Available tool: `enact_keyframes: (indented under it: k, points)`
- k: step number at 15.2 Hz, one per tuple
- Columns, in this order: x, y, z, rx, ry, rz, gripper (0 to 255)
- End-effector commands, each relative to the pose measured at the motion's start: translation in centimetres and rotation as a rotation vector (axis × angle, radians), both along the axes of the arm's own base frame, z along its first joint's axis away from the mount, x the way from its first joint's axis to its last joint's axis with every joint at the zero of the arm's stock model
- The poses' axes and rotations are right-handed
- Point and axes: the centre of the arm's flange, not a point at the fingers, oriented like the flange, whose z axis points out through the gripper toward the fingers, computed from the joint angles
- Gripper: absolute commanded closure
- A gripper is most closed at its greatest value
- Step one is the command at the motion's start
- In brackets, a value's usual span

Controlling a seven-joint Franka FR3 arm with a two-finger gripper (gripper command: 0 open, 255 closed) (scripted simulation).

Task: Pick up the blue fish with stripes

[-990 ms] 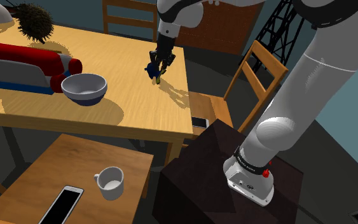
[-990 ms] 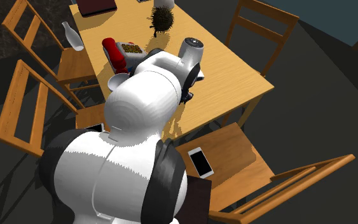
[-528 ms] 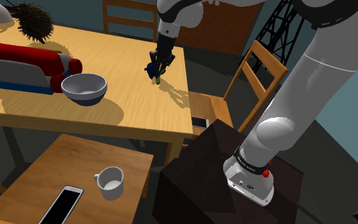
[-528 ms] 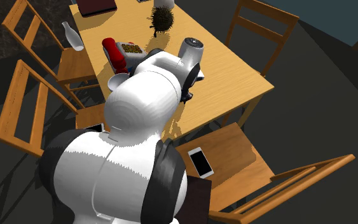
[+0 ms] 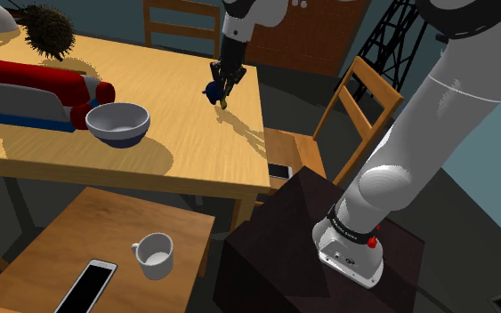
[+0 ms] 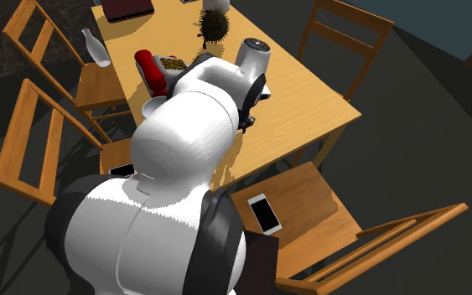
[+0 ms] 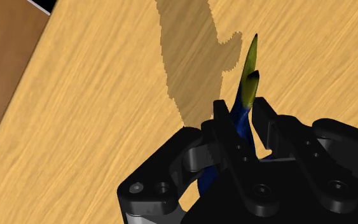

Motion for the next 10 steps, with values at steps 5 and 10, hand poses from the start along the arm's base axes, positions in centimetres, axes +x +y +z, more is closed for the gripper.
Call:
enact_keyframes:
  k: [5, 10]
  points:
    - [0.0, 0.0, 3.3, 0.000, 0.000, 0.000, 255]
    - [0.0, 0.0, 4.9, 0.000, 0.000, 0.000, 255]
